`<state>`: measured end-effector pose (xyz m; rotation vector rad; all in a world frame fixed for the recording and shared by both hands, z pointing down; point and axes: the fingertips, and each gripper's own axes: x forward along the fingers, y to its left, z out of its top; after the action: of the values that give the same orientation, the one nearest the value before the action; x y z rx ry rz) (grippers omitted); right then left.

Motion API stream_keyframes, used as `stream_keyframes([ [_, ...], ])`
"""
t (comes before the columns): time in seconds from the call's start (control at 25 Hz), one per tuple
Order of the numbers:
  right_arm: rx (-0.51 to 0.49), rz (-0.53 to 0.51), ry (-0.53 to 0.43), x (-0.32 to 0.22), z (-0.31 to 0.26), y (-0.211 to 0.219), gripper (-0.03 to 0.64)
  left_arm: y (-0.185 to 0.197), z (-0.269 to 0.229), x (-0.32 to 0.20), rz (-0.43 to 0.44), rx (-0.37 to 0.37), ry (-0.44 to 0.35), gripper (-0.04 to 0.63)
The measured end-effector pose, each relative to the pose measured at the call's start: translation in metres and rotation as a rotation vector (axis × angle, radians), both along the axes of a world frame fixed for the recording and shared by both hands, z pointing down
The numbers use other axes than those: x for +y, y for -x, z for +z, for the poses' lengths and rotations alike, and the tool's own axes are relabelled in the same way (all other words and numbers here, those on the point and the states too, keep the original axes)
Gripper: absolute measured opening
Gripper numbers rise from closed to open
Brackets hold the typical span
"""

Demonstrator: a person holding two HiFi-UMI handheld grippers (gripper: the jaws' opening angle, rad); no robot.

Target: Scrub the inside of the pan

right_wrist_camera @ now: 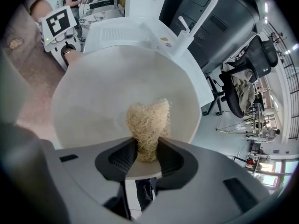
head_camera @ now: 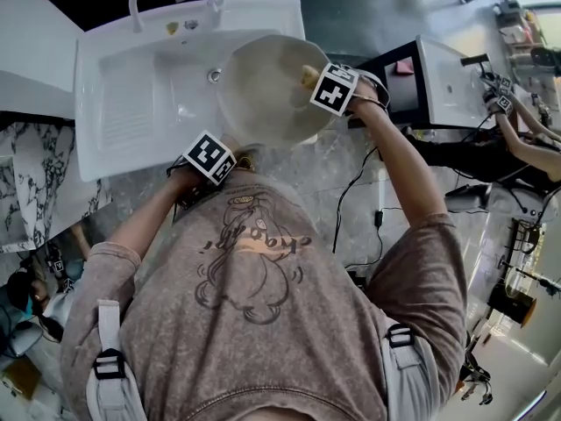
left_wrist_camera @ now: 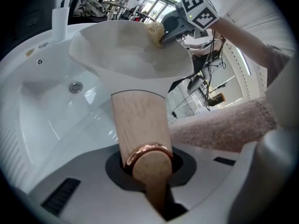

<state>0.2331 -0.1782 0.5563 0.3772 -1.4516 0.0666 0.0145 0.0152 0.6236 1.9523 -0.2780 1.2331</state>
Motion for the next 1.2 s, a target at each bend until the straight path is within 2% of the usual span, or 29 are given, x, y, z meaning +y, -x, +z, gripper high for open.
stream_keyframes([
  [0.16, -0.035, -0.045, 0.025, 0.012, 0.003, 0.01, 0.143, 0.0, 0.0, 0.0, 0.001, 0.004, 0.009, 0.052],
  [0.68, -0.041, -0.175, 0.189, 0.079, 0.001, 0.04, 0.141, -0.003, 0.0, 0.0, -0.008, 0.008, 0.019, 0.051],
  [1.2, -0.102, -0.25, 0.307, 0.112, 0.006, 0.084, 0.14, -0.003, 0.0, 0.002, -0.01, 0.01, 0.025, 0.051],
])
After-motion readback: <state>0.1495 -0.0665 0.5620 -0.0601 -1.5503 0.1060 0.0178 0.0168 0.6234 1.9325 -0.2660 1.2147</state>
